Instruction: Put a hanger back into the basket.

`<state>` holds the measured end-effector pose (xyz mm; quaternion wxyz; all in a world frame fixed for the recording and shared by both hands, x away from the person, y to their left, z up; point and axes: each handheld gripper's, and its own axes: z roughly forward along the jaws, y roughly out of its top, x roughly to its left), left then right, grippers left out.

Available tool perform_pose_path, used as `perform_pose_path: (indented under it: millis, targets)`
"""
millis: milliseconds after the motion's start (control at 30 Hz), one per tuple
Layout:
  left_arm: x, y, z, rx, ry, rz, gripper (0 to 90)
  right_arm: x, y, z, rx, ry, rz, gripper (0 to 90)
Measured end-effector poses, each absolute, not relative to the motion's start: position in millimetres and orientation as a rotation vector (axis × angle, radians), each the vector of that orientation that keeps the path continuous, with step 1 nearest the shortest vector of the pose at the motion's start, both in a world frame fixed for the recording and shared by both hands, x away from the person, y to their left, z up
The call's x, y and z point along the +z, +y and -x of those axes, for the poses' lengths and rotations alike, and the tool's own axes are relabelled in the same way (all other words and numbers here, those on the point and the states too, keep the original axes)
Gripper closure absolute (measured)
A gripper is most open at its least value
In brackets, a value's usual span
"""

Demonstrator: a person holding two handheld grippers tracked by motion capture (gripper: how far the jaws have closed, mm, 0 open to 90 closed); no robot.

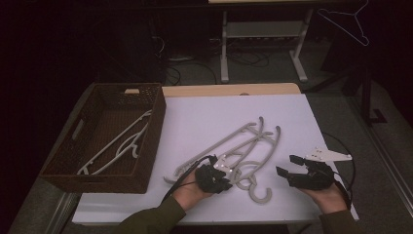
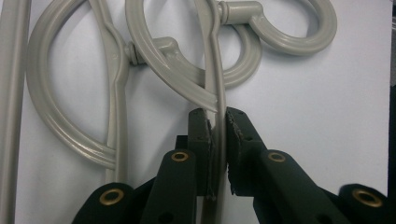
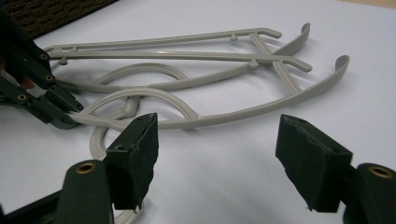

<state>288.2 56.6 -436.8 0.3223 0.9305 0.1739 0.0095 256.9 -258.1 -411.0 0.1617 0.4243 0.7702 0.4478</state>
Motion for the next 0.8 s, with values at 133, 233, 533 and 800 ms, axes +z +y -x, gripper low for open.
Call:
perform_pose_path:
  millis: [133, 233, 533, 800]
  targets:
    - [-434, 58, -289, -0.007, 0.45, -2.441, 81.5, -411, -259, -257, 1.281, 2.192, -1.216, 29.4]
    - [-429, 59, -288, -0.005, 0.452, -2.429, 81.6, -411, -260, -257, 1.29, 2.185, -1.225, 28.0]
    - [-412, 68, -290, -0.009, 0.464, -2.388, 81.7, -409, -262, -256, 1.296, 2.152, -1.242, 24.2]
    - [-390, 77, -295, 0.002, 0.48, -2.342, 81.7, -409, -264, -256, 1.3, 2.13, -1.242, 23.8]
